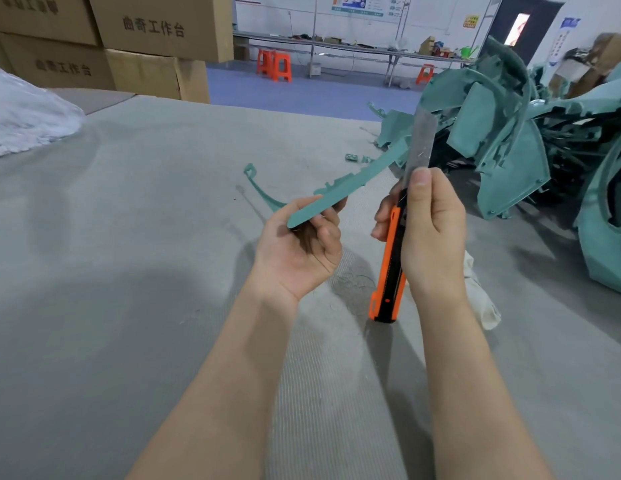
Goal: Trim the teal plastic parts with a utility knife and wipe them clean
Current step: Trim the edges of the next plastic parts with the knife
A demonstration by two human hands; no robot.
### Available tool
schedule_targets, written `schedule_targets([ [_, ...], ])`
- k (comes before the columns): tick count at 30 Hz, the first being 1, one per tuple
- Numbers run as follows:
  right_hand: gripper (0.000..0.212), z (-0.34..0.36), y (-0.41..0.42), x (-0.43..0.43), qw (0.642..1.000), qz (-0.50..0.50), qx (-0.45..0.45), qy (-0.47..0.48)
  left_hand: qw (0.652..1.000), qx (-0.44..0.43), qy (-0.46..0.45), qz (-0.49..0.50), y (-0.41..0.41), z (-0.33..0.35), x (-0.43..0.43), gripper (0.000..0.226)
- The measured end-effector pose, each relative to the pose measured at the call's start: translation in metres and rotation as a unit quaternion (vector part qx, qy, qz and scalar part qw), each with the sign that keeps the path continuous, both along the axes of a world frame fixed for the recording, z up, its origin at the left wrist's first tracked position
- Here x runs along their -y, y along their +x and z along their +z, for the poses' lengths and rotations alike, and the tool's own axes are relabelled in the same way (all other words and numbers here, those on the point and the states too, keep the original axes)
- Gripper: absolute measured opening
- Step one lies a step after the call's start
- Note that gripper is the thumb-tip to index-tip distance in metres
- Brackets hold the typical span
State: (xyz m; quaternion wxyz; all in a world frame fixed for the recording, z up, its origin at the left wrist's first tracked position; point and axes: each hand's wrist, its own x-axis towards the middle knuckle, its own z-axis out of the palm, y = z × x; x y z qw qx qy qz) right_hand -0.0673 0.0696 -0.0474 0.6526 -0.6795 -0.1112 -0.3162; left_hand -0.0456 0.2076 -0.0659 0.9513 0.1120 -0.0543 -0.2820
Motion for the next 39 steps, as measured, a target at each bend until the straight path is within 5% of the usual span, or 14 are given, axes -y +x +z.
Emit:
schedule_targets([
  [10,0.043,-0.003,0.002,-0.002,1.0,-0.021,-0.013,0.004,0.998,-0.034,0.047,-0.005,0.003,0.0,-0.001,0.032],
  [18,0.049,-0.001,0.0,-0.002,1.0,0.003,-0.006,-0.003,0.999,0.001,0.004,-0.044,0.001,0.0,-0.005,0.045],
  [23,0.052,0.003,-0.004,-0.001,0.993,0.058,-0.035,0.102,0.991,0.028,0.134,0.01,0.007,-0.001,-0.014,0.005],
  [27,0.05,0.007,-0.002,0.006,0.971,0.105,-0.125,0.174,0.978,0.032,0.205,0.031,0.006,-0.003,-0.021,0.026],
  [31,0.045,0.005,0.0,0.01,0.943,0.192,-0.208,0.176,0.965,0.009,0.255,0.052,0.006,-0.001,-0.019,0.019],
  [35,0.033,0.004,0.001,0.014,0.94,0.176,-0.234,0.176,0.973,-0.038,0.194,0.118,0.009,-0.006,-0.017,0.039],
  [39,0.014,0.003,0.002,0.009,0.957,0.109,-0.232,0.138,0.984,0.02,0.108,0.144,0.01,-0.009,-0.017,0.069],
])
